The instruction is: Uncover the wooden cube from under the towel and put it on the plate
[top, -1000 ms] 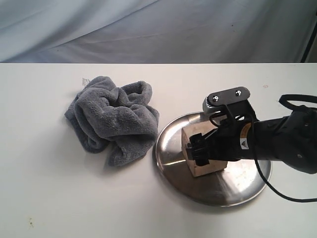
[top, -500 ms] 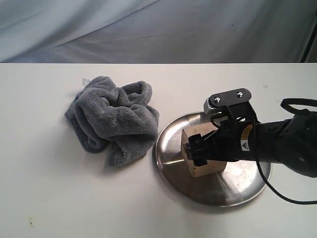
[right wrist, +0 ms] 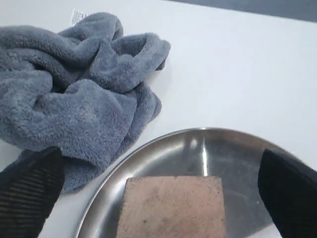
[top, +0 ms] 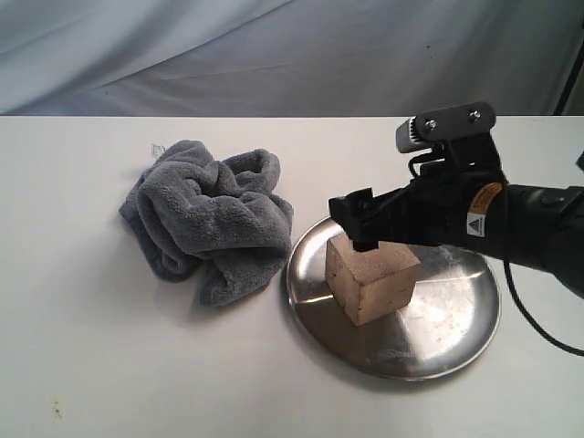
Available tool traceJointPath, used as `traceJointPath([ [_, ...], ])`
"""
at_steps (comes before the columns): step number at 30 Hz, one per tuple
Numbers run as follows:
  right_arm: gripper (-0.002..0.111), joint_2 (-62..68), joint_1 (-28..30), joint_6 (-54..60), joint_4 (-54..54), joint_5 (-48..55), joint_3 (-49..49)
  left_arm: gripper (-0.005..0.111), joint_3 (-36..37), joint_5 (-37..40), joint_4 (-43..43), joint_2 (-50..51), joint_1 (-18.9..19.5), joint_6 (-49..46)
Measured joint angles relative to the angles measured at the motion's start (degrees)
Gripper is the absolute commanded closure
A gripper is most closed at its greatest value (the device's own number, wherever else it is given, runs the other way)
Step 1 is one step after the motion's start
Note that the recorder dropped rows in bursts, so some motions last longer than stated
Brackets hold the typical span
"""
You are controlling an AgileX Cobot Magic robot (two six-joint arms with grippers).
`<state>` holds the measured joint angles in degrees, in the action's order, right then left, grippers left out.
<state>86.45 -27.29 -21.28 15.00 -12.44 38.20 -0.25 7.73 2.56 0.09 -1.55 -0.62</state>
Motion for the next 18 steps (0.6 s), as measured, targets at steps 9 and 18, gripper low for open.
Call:
traceJointPath([
  [9, 0.058, -2.71, 7.59, 3.8, -1.19, 0.23, 0.0, 0.105, 0.0, 0.0, 0.0, 0.0, 0.0, 0.0],
  [18, 0.103, -7.21, 18.72, 6.12, -1.69, 0.26, 0.0, 0.105, 0.0, 0.0, 0.0, 0.0, 0.0, 0.0],
])
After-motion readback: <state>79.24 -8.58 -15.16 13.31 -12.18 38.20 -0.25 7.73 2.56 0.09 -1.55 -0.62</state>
